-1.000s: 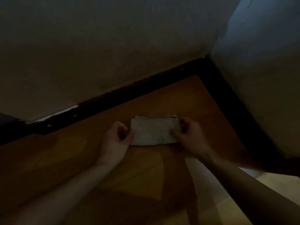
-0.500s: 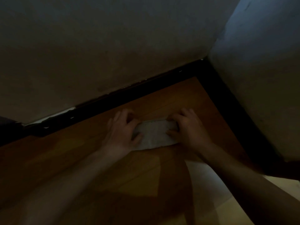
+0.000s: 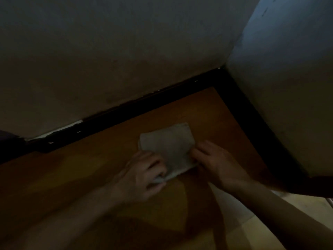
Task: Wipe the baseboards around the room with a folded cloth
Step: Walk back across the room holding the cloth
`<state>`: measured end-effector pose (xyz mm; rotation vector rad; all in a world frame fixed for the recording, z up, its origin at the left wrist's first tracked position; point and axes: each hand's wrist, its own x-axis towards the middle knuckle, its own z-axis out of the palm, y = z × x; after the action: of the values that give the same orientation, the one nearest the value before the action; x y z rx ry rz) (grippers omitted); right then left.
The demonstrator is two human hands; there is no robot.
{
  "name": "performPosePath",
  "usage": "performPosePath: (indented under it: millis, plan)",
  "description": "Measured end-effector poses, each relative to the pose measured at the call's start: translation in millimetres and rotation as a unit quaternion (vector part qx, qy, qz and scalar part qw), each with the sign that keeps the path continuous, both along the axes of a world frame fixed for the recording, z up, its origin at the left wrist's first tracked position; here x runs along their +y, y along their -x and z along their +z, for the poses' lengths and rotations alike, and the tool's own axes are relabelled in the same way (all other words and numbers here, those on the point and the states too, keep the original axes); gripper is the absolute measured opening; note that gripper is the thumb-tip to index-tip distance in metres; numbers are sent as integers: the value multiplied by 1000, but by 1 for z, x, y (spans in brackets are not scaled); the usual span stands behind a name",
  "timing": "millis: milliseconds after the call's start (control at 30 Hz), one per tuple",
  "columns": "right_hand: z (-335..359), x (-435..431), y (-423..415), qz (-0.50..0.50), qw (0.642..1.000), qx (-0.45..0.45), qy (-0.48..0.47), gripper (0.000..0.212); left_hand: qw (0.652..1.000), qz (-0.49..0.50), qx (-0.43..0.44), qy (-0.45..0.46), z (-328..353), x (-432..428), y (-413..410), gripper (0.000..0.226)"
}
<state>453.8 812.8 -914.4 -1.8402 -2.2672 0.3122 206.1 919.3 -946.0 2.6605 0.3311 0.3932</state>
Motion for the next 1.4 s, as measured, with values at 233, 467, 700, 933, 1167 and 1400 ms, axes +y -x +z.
performPosePath:
  millis: [233,467,700,933,1167,1400]
  plan:
    - [-20,-19,18,-49,999,-4,18,34,987,86,131,-42,-13,0,5,47]
    - [-50,12,54,-120,990,53,50,65,956,97,259,-98,-16,3,3,83]
    - [-66,21,25,-90,994,-31,45,73,963,111,237,-71,-27,-5,-3,87]
    - [-56,58,-40,-158,982,-90,46,72,973,119,199,-8,-35,25,-83,92]
    - [-48,14,-42,-261,964,-46,-18,54,972,127,194,-21,-36,48,-140,90]
    - [-65,6,-50,-303,952,-36,28,64,963,192,177,-69,-25,35,-149,67]
